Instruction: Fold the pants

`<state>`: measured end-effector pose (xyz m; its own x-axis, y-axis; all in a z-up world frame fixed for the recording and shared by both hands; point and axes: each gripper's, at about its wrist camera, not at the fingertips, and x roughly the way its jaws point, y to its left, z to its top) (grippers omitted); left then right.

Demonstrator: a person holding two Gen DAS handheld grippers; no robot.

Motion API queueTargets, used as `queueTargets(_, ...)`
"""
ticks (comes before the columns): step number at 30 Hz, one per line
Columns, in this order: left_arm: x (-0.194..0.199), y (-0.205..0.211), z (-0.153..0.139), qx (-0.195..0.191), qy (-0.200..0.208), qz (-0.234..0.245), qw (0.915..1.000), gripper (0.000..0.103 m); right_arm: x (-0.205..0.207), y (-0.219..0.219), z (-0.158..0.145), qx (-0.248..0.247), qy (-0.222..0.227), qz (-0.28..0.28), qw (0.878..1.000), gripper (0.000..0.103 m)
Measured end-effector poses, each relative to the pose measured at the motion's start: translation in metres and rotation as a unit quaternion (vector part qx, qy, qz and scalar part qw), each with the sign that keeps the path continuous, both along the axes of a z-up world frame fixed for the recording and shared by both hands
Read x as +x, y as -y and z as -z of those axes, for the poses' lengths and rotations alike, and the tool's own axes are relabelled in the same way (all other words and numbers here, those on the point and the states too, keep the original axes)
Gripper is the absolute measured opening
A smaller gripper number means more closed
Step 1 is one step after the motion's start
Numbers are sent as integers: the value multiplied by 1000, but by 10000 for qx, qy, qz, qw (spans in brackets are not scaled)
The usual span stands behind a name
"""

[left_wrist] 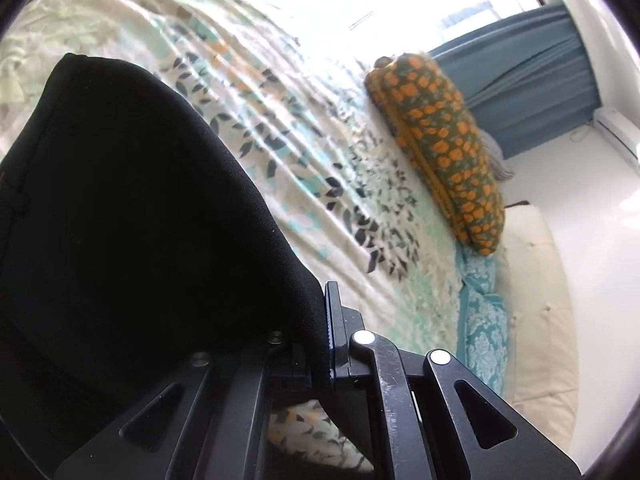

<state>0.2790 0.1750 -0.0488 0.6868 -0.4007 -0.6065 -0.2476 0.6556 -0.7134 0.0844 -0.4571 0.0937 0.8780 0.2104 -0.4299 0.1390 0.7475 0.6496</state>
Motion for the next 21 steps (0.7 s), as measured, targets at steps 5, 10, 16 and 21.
queueTargets(5, -114, -1, 23, 933, -236, 527, 9940, 3, -32, 14, 70, 478, -1156, 305, 9917, 5)
queueTargets(10, -160, 0, 78, 906, -850, 581, 9906, 3, -61, 14, 158, 638, -2364, 613, 9676, 5)
queueTargets(16, -166, 17, 57, 1104, -568, 752, 9894, 3, -72, 20, 156, 460, -2405, 819, 9661, 5)
queueTargets(21, -183, 41, 70, 1261, -768, 1002, 9840, 4, -83, 47, 166, 548, -2839, 1223, 9495, 5)
